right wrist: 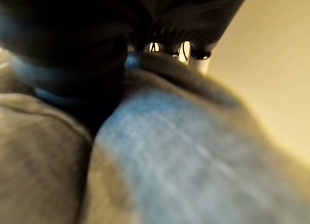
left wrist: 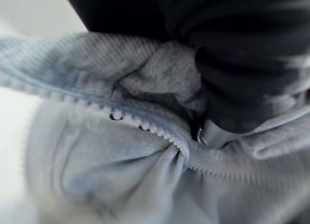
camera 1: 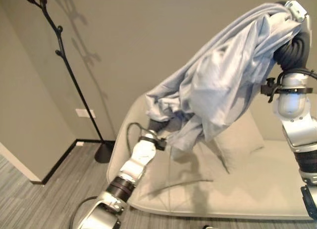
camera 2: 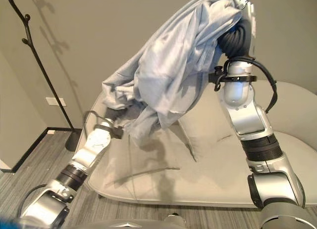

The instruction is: Hang the clothes on the sofa on the clothes rack.

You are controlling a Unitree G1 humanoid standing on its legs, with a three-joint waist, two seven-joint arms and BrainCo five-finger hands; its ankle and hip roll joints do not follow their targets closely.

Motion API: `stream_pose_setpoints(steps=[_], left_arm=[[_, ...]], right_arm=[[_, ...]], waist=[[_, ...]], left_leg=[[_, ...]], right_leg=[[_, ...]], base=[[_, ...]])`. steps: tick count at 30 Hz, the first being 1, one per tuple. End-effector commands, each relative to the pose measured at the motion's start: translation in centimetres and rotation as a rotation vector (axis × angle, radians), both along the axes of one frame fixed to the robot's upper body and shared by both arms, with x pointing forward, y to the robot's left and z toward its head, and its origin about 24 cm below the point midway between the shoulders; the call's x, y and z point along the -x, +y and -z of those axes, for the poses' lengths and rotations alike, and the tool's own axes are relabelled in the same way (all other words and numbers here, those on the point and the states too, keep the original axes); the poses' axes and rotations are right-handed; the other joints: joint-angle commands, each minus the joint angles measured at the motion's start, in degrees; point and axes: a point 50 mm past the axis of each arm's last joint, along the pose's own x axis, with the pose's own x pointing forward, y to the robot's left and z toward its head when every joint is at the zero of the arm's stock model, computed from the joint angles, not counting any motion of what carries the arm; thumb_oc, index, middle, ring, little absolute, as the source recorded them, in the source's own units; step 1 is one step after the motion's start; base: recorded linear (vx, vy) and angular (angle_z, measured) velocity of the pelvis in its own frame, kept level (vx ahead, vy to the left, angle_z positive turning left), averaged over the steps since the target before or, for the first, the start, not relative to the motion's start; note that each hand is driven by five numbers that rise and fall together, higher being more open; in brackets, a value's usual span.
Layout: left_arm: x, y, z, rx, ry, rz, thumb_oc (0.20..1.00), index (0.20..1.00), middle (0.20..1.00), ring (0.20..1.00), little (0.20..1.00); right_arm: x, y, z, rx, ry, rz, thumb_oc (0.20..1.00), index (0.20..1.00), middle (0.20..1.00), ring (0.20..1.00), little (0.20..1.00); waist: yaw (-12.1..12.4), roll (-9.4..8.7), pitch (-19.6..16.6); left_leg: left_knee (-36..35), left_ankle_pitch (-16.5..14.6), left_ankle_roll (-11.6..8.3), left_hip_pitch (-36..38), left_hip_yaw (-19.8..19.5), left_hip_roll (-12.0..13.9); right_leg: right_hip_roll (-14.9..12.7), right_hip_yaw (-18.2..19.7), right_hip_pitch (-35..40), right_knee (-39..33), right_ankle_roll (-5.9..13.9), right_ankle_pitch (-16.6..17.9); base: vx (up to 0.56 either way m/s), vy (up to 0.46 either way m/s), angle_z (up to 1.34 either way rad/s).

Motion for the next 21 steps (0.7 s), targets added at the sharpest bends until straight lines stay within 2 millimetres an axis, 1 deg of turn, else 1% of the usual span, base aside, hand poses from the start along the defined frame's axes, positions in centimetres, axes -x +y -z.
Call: stream_pose_setpoints(steps=[1,2,3,4,5,7,8,9,10,11,12,13,14,15,16,17,18,19,20,21], left_arm=[[1.1,1.7,-4.5,-0.096,-0.272,-0.119,0.200,0.200,0.200,0.200,0.200],[1.6,2.8,-4.8,-0.116,-0.297,-0.167,0.200,0.200,0.200,0.200,0.200],[2.1,3.7,-4.9,-0.120,-0.309,-0.203,0.200,0.200,0.200,0.200,0.200],[2.2,3.8,-4.9,-0.120,-0.308,-0.205,0.200,0.200,0.200,0.200,0.200],[3.3,5.6,-4.9,-0.146,-0.327,-0.275,0.200,0.200,0.200,0.200,0.200],[4.3,6.6,-4.6,-0.147,-0.332,-0.313,0.200,0.200,0.200,0.200,0.200],[4.4,6.7,-4.6,-0.147,-0.331,-0.314,0.200,0.200,0.200,0.200,0.200],[5.2,7.6,-3.9,-0.144,-0.320,-0.353,0.200,0.200,0.200,0.200,0.200],[5.6,8.0,-3.6,-0.143,-0.317,-0.374,0.200,0.200,0.200,0.200,0.200],[5.6,8.0,-3.6,-0.143,-0.316,-0.375,0.200,0.200,0.200,0.200,0.200],[6.3,8.9,-2.9,-0.153,-0.288,-0.417,0.200,0.200,0.200,0.200,0.200],[6.3,8.9,-2.9,-0.153,-0.288,-0.417,0.200,0.200,0.200,0.200,0.200],[6.5,9.0,-2.7,-0.138,-0.284,-0.422,0.200,0.200,0.200,0.200,0.200],[7.1,9.5,-1.7,-0.111,-0.255,-0.456,0.200,0.200,0.200,0.200,0.200],[7.3,9.5,-1.4,-0.121,-0.242,-0.456,0.200,0.200,0.200,0.200,0.200],[7.4,9.5,-1.4,-0.132,-0.239,-0.449,0.200,0.200,0.200,0.200,0.200],[7.4,9.4,-1.4,-0.134,-0.238,-0.446,0.200,0.200,0.200,0.200,0.200],[7.5,9.3,-1.4,-0.148,-0.236,-0.438,0.200,0.200,0.200,0.200,0.200],[7.7,8.9,-0.7,-0.168,-0.203,-0.419,0.200,0.200,0.200,0.200,0.200],[7.8,8.9,-0.5,-0.168,-0.196,-0.418,0.200,0.200,0.200,0.200,0.200]], right_arm=[[2.0,1.0,-4.2,0.048,-0.201,-0.070,0.200,0.200,0.200,0.200,0.200],[2.0,1.1,-4.3,0.055,-0.203,-0.078,0.200,0.200,0.200,0.200,0.200],[2.1,1.1,-4.4,0.064,-0.203,-0.081,0.200,0.200,0.200,0.200,0.200],[2.0,1.2,-4.4,0.064,-0.201,-0.084,0.200,0.200,0.200,0.200,0.200],[2.1,1.4,-4.9,0.070,-0.213,-0.104,0.200,0.200,0.200,0.200,0.200],[2.1,1.5,-5.3,0.079,-0.221,-0.111,0.200,0.200,0.200,0.200,0.200],[2.0,1.6,-5.2,0.078,-0.219,-0.113,0.200,0.200,0.200,0.200,0.200],[2.1,1.6,-5.7,0.080,-0.234,-0.117,0.200,0.200,0.200,0.200,0.200],[2.2,1.6,-6.0,0.087,-0.244,-0.115,0.200,0.200,0.200,0.200,0.200],[2.1,1.7,-6.0,0.087,-0.243,-0.116,0.200,0.200,0.200,0.200,0.200],[2.1,1.8,-6.3,0.077,-0.253,-0.121,0.200,0.200,0.200,0.200,0.200],[2.1,1.8,-6.3,0.077,-0.252,-0.122,0.200,0.200,0.200,0.200,0.200],[2.1,1.9,-6.4,0.071,-0.255,-0.134,0.200,0.200,0.200,0.200,0.200],[2.2,2.0,-6.1,0.059,-0.245,-0.145,0.200,0.200,0.200,0.200,0.200],[2.2,1.8,-5.6,0.052,-0.233,-0.149,0.200,0.200,0.200,0.200,0.200],[2.2,1.6,-5.1,0.046,-0.220,-0.148,0.200,0.200,0.200,0.200,0.200],[2.3,1.5,-5.0,0.045,-0.220,-0.147,0.200,0.200,0.200,0.200,0.200],[2.4,1.2,-4.7,0.042,-0.217,-0.140,0.200,0.200,0.200,0.200,0.200],[2.6,0.5,-3.4,0.025,-0.190,-0.126,0.200,0.200,0.200,0.200,0.200],[2.6,0.4,-3.2,0.018,-0.186,-0.125,0.200,0.200,0.200,0.200,0.200]], waist=[[2.16,0.15,-0.97],[2.78,0.00,-1.18],[3.69,-0.17,-1.47],[3.69,-0.26,-1.57],[5.78,-1.40,-2.79],[7.97,-3.03,-3.85],[8.04,-2.94,-3.93],[10.62,-4.84,-4.79],[11.79,-5.69,-5.01],[12.03,-5.85,-5.21],[14.93,-6.98,-5.09],[14.94,-6.91,-5.10],[15.60,-7.14,-4.69],[16.92,-6.55,-4.36],[17.26,-6.14,-3.59],[17.60,-5.51,-2.95],[17.62,-5.35,-3.04],[17.87,-4.83,-2.09],[17.80,-2.81,-0.75],[17.94,-2.33,-0.34]], left_leg=[[-1.09,-1.60,2.69,-2.34,-2.24,-1.42],[-1.09,-1.20,2.84,-3.06,-1.37,-1.40],[-1.09,-0.70,2.88,-4.08,-0.72,-1.35],[-1.09,-0.76,2.79,-4.03,-0.56,-1.39],[-1.09,0.23,2.55,-6.50,1.13,-1.51],[-0.99,1.53,1.99,-8.91,2.59,-1.58],[-1.05,1.53,1.88,-8.71,2.78,-1.42],[-0.86,3.42,1.06,-11.45,4.73,-0.95],[-0.69,4.28,0.61,-12.93,6.00,-0.34],[-0.89,3.43,0.10,-12.45,5.14,-0.48],[-0.72,6.28,-1.95,-15.17,7.02,1.84],[-0.73,6.35,-2.04,-15.14,7.03,1.96],[-0.63,7.57,-2.45,-16.49,7.12,3.19],[-0.48,11.22,-5.23,-18.59,7.75,7.10],[-0.38,12.65,-6.07,-19.74,7.24,8.06],[-0.23,14.18,-7.13,-21.06,6.33,9.20],[-0.16,14.47,-7.37,-21.25,6.06,9.57],[-0.05,15.57,-8.11,-22.67,5.16,10.27],[-0.26,18.63,-10.26,-24.17,3.12,12.89],[-0.19,19.86,-10.80,-24.67,3.37,13.61]], right_leg=[[-2.39,3.65,1.61,16.21,1.63,6.91],[-1.69,3.76,1.94,20.51,1.32,4.08],[-1.13,3.33,3.28,21.90,1.03,2.35],[-1.19,3.50,3.13,22.16,0.95,2.05],[-0.07,2.36,7.69,22.31,0.69,-0.19],[1.65,2.00,12.67,19.31,1.03,-0.49],[1.94,2.09,12.99,18.69,1.04,-0.24],[4.78,3.42,17.50,14.28,1.18,-0.68],[5.84,3.85,19.25,10.87,1.00,-1.86],[6.02,4.90,19.58,10.38,1.38,-2.09],[8.13,3.98,23.53,0.13,-0.96,-8.92],[8.29,3.97,23.65,-0.12,-1.07,-8.81],[9.69,4.46,24.12,-2.88,-2.03,-11.92],[13.35,4.91,25.13,-8.49,-4.37,-15.84],[14.47,5.55,24.99,-9.60,-4.96,-16.08],[16.16,6.07,24.92,-10.92,-5.93,-16.11],[16.63,6.00,24.98,-11.21,-6.24,-15.96],[17.88,6.53,24.99,-12.23,-6.74,-15.96],[20.63,5.41,25.35,-13.68,-8.18,-15.11],[20.78,4.78,25.39,-13.99,-8.22,-14.85]], base=[[-0.19,0.092,-0.07],[-0.18,0.081,0.15],[-0.11,0.025,0.01],[-0.19,-0.018,-0.17],[-0.22,-0.073,-0.33],[-0.25,-0.093,-0.89],[-0.31,-0.154,-1.17],[-0.35,-0.179,-0.86],[-0.31,-0.184,-0.62],[-0.32,-0.251,-0.94],[-0.18,-0.188,-0.92],[-0.36,-0.248,-0.88],[-0.39,-0.284,-0.70],[-0.52,-0.349,-0.46],[-0.50,-0.357,-0.44],[-0.25,-0.159,-0.27],[-0.24,-0.141,-0.39],[-0.32,-0.153,-0.04],[-0.37,-0.137,0.36],[-0.39,-0.095,0.65]])
